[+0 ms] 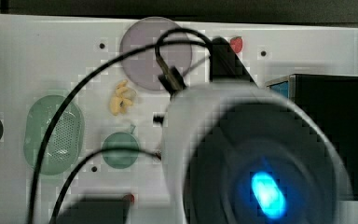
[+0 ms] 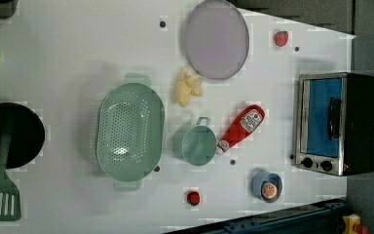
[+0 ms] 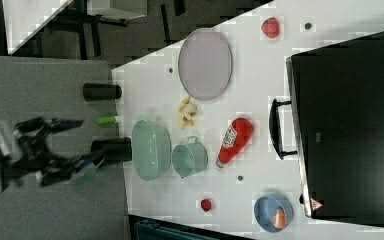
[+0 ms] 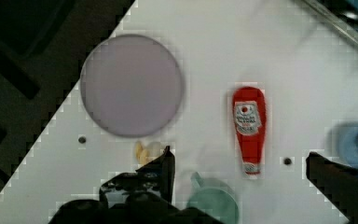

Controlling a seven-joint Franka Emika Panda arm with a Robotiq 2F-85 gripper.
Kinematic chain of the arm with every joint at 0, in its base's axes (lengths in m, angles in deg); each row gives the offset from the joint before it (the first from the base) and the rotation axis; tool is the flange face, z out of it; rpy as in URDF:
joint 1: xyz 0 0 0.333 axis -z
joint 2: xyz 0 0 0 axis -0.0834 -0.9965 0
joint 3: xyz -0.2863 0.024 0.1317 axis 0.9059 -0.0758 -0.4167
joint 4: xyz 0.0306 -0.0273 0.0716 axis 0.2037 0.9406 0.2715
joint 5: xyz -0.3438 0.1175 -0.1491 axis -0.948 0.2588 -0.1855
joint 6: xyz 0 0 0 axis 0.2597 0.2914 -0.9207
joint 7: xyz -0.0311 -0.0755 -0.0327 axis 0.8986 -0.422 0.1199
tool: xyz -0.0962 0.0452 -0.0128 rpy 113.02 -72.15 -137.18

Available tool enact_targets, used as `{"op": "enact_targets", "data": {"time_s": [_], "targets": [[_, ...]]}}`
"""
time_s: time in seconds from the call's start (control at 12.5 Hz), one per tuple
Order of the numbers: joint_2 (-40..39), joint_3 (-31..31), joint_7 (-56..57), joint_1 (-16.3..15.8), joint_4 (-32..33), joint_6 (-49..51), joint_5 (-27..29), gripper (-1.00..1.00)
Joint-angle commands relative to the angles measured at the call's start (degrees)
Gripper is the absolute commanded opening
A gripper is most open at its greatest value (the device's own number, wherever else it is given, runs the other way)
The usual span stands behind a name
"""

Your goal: Pick Ketchup from oven and place it on table.

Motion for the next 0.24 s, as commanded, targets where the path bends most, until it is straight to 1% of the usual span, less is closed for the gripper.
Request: {"op": "enact_targets", "data": {"time_s": [0.08,0.24], "targets": [[-4.4,0.9,-1.9,-0.4,-0.9,7.3,1.0,1.00],[-4.4,1.0,-1.9,-0.4,-1.0,7.2,1.0,1.00]]}}
